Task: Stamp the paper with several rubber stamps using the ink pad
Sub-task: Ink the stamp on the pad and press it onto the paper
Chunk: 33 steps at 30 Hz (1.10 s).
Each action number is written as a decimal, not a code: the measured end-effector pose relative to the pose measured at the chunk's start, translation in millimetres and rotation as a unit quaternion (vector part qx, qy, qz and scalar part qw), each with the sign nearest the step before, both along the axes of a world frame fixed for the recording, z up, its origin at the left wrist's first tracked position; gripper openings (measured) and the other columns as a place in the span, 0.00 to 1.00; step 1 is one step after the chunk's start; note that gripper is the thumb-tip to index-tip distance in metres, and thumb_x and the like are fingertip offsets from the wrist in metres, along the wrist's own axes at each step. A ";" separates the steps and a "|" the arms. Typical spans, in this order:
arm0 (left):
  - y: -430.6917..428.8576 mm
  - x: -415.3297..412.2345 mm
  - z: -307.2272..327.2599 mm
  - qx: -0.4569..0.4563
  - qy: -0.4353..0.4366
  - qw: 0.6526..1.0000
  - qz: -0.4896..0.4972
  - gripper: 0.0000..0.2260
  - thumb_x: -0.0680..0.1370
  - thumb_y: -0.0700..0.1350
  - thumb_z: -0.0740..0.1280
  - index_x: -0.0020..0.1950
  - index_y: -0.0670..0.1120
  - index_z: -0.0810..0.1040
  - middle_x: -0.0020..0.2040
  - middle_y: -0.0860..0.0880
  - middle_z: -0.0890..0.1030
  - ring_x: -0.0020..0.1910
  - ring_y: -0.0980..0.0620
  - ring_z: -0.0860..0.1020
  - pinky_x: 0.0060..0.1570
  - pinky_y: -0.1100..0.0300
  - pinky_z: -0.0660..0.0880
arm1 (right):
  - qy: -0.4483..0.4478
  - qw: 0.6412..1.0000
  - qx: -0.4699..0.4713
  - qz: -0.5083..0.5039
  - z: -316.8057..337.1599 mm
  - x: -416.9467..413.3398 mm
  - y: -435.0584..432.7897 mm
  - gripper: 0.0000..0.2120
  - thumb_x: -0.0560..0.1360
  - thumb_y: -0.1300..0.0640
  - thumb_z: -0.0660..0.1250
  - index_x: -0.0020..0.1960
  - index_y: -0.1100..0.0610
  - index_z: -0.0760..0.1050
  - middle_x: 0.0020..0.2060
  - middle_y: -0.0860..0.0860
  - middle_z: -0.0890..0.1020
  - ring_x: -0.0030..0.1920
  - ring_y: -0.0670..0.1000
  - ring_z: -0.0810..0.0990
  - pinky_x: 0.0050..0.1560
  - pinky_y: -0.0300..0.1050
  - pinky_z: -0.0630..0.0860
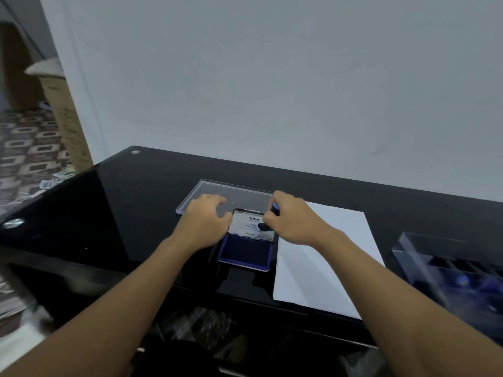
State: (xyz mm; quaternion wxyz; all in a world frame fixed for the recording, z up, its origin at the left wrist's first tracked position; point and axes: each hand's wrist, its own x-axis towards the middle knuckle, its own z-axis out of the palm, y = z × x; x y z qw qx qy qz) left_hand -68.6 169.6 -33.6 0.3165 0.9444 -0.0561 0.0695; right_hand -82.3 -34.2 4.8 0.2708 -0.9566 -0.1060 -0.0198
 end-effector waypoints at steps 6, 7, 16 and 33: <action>15.4 -12.2 -17.6 -0.003 0.002 1.000 0.009 0.21 0.81 0.49 0.64 0.74 0.46 0.71 0.75 0.50 0.69 0.75 0.51 0.64 0.72 0.54 0.63 | 0.000 0.999 0.000 0.036 -4.0 -6.7 23.4 0.04 0.78 0.56 0.62 0.46 0.55 0.72 0.38 0.50 0.79 0.36 0.48 0.75 0.35 0.41 0.71; 16.8 -13.0 -19.6 0.000 0.000 1.000 0.009 0.21 0.82 0.48 0.63 0.74 0.46 0.71 0.75 0.50 0.69 0.75 0.51 0.63 0.72 0.55 0.62 | 0.001 0.999 0.002 0.037 -4.5 -7.0 26.2 0.04 0.78 0.55 0.62 0.46 0.54 0.72 0.39 0.50 0.79 0.36 0.48 0.75 0.35 0.42 0.71; 22.8 -16.5 -43.7 0.084 0.004 0.996 0.011 0.22 0.84 0.50 0.58 0.78 0.48 0.65 0.81 0.48 0.59 0.80 0.48 0.54 0.77 0.42 0.52 | 0.009 0.999 -0.008 0.031 -14.4 -4.9 45.5 0.09 0.80 0.53 0.57 0.47 0.57 0.71 0.43 0.53 0.79 0.41 0.53 0.77 0.39 0.47 0.72; 23.4 -22.2 -58.6 0.131 -0.013 0.991 0.020 0.22 0.83 0.52 0.54 0.76 0.48 0.67 0.81 0.48 0.57 0.79 0.50 0.57 0.78 0.45 0.51 | -0.042 0.990 -0.114 0.064 -43.1 3.6 65.1 0.08 0.80 0.52 0.58 0.47 0.56 0.70 0.42 0.55 0.79 0.40 0.56 0.76 0.38 0.49 0.70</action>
